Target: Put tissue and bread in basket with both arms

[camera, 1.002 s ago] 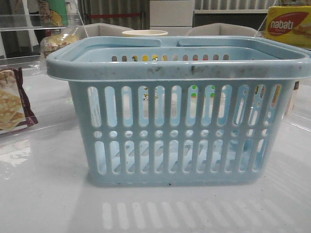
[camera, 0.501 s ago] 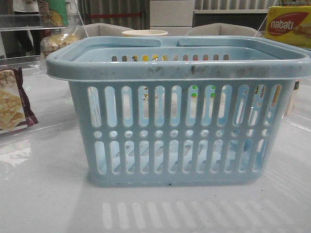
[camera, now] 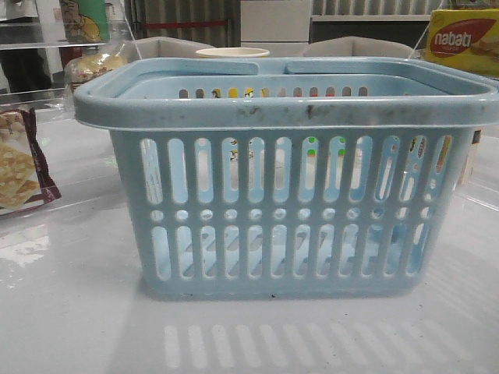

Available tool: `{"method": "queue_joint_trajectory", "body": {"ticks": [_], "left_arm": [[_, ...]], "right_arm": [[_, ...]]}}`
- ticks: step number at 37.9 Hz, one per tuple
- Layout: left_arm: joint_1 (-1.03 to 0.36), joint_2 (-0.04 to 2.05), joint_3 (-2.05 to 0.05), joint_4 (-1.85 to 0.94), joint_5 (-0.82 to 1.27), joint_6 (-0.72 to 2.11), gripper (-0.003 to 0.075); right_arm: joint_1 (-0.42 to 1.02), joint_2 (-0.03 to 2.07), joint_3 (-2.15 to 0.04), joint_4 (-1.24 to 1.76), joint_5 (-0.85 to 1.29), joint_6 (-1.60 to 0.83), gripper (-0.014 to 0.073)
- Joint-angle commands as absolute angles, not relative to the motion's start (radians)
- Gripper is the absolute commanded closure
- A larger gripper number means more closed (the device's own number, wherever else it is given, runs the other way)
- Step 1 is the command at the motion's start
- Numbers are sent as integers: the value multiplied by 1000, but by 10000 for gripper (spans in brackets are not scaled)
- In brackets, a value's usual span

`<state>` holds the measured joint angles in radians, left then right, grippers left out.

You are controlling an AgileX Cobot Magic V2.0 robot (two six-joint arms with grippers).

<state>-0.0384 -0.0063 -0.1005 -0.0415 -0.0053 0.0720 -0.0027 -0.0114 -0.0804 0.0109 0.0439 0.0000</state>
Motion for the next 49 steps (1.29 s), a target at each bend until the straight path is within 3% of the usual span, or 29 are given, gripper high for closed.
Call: {"method": "queue_joint_trajectory", "body": {"ticks": [1, 22, 36, 49], "left_arm": [[-45, -19, -233, -48, -78, 60, 629], [-45, 286, -715, -50, 426, 60, 629], [-45, 456, -706, -50, 707, 60, 629], [-45, 530, -688, -50, 722, 60, 629]], "right_arm": [[-7, -28, -217, 12, 29, 0, 565], [-7, 254, -685, 12, 505, 0, 565], [-7, 459, -694, 12, 783, 0, 565], [-7, 548, -694, 12, 829, -6, 561]]}}
